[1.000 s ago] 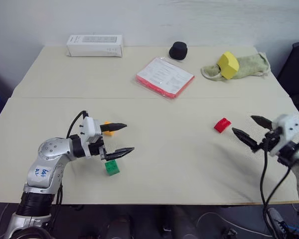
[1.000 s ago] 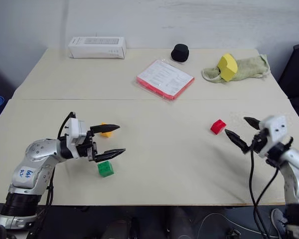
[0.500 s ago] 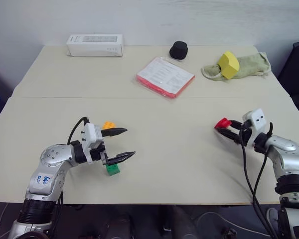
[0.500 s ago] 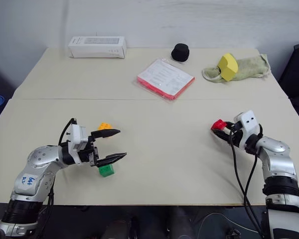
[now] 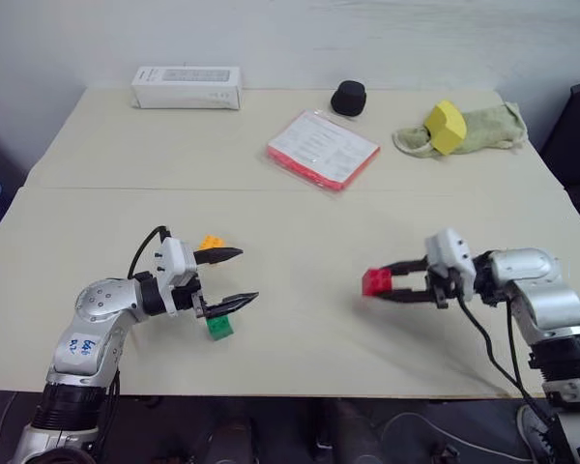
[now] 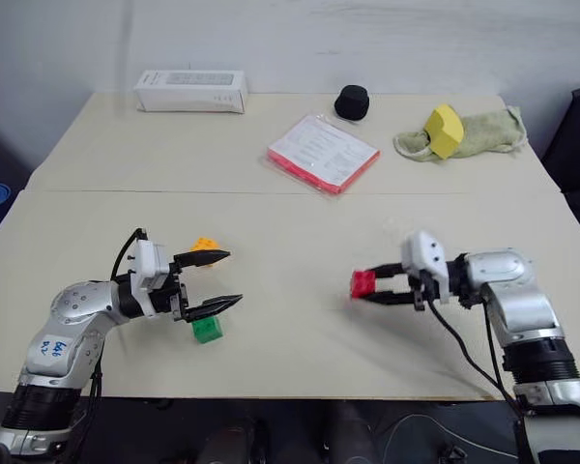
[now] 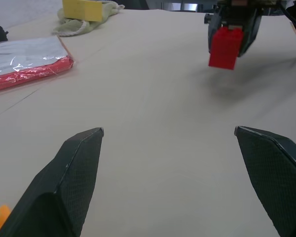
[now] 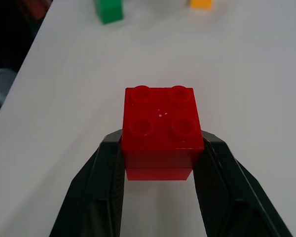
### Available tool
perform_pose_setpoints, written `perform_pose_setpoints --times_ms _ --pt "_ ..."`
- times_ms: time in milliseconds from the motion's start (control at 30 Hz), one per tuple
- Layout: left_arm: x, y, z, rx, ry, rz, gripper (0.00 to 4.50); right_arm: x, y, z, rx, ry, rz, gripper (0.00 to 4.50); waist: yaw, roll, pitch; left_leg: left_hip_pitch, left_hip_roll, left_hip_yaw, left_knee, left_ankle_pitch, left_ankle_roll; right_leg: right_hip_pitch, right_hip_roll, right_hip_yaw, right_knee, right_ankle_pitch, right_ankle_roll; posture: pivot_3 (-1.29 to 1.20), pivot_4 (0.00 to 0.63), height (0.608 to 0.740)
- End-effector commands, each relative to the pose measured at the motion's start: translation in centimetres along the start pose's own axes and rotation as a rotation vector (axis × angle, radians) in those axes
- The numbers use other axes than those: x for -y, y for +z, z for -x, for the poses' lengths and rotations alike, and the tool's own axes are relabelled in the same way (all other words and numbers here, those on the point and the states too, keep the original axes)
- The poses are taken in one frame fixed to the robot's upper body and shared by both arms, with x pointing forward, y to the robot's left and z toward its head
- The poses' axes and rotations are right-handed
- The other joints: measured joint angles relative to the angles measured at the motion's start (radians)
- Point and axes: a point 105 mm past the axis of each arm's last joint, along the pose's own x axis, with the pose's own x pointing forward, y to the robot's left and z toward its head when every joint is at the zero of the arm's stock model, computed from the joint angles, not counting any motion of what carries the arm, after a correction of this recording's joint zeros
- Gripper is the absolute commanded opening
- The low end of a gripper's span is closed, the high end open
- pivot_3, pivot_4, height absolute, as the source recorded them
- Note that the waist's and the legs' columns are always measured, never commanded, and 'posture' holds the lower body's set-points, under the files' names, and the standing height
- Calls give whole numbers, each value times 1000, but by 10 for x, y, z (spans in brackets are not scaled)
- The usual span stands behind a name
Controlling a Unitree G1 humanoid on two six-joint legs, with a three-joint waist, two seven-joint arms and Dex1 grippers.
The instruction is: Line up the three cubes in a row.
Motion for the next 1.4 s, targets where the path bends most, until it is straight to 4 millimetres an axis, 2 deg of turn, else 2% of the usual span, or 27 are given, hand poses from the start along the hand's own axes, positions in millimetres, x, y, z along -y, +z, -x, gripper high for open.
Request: perform_pose_setpoints --times_ms 33,133,267,367,567,667,800,900,1000,1067,1133,1200,1233,1400 --pt "-1 9 1 15 12 -35 4500 6 -12 3 -55 15 40 1477 -2 0 0 0 0 0 0 0 0 0 0 0 0 0 0 0 150 740" --pt "1 8 3 13 15 -25 4500 11 -23 0 -68 7 47 1477 -5 0 0 0 0 0 0 0 0 0 0 0 0 0 0 0 150 740" --pt "0 7 5 5 20 -24 4500 17 -25 -1 -51 -10 54 1477 -7 0 0 2 1 1 0 0 -1 0 1 1 1 0 0 0 150 740" --pt "-1 7 8 0 28 -23 4500 16 -23 2 -45 1 90 2443 -5 0 0 2 1 1 2 0 -1 1 0 1 2 0 0 0 150 740" --pt "-5 4 19 -14 70 -12 4500 22 -8 16 -3 -65 197 4444 -7 0 0 1 1 1 2 0 -1 0 0 0 2 0 0 0 150 740" --pt "-9 -9 57 -80 179 46 4500 13 13 37 35 -141 292 4477 -8 0 0 1 1 1 0 0 -1 -1 0 1 2 0 -1 0 150 740" --pt "-7 -25 110 -194 294 125 4500 -7 32 49 207 -261 235 4477 -3 0 0 1 3 -1 -3 -1 -3 -2 1 -1 0 -2 -2 0 150 740" --pt "-1 -41 156 -312 365 187 4500 -35 32 49 288 -256 210 4477 -3 0 0 2 2 -2 -3 -4 2 1 0 -2 0 -2 -2 0 150 740" --pt "3 -59 199 -415 443 244 4500 -52 31 43 368 -294 221 4477 -4 0 0 4 2 -2 -3 -5 3 1 0 -2 0 -2 -3 0 150 740" --pt "3 -66 217 -451 494 252 4500 -69 25 37 390 -194 78 4477 -3 0 0 4 2 -2 -3 -5 3 1 0 -2 0 -2 -3 0 150 740" --pt "4 -70 231 -478 518 246 4500 -78 22 30 396 -168 54 4477 -3 -1 -1 3 2 -2 -5 -5 4 0 -1 -2 0 -2 -3 0 150 740" --pt "6 -70 232 -472 504 243 4500 -78 23 28 403 -194 68 4477 -2 -2 -1 3 2 -2 -5 -6 3 0 -1 -2 0 -3 -4 0 150 740" --pt "9 -67 222 -448 456 241 4500 -78 23 28 405 -202 79 4477 -3 -2 -1 3 2 -2 -5 -6 4 0 -1 -2 0 -3 -4 0 150 740" --pt "29 -53 151 -348 166 209 4500 -78 25 26 405 -203 129 4477 0 -2 -1 3 2 -2 -5 -6 3 0 -2 -2 0 -3 -4 0 150 740"
